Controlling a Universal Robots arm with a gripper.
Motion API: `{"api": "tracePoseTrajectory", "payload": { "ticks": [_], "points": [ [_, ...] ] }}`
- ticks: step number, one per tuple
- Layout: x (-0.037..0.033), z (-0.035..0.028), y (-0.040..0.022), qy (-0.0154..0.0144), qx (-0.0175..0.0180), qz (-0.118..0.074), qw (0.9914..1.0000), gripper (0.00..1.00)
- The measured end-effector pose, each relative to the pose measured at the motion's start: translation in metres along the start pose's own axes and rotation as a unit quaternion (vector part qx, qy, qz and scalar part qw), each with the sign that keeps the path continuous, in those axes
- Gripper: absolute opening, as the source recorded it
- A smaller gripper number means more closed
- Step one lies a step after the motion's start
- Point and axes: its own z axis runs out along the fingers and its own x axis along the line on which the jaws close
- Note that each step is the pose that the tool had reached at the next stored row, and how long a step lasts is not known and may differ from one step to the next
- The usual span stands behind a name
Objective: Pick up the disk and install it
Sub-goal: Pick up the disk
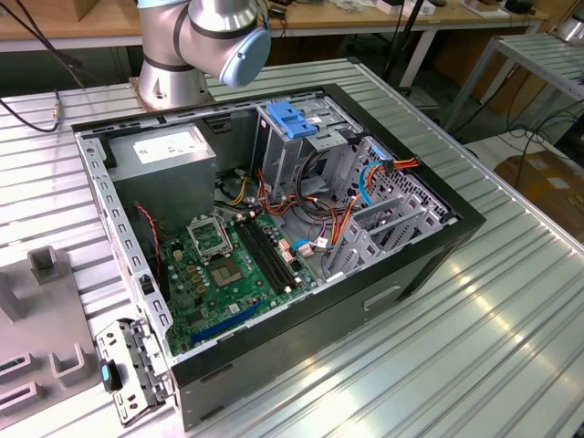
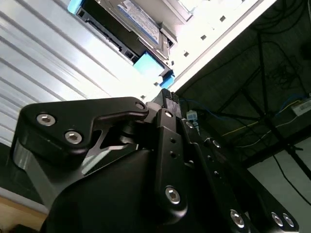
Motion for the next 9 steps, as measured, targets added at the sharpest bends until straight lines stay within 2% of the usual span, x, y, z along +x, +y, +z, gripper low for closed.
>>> {"api": "tracePoseTrajectory", "payload": {
  "ticks": [3,5,9],
  "points": [
    [0.0,0.0,0.0,0.0009,0.0008,-0.021,0.99978,0.11],
    [0.0,0.0,0.0,0.0018,0.0018,-0.045,0.99897,0.11],
    [0.0,0.0,0.0,0.0028,0.0028,-0.071,0.99744,0.11]
  ]
}}
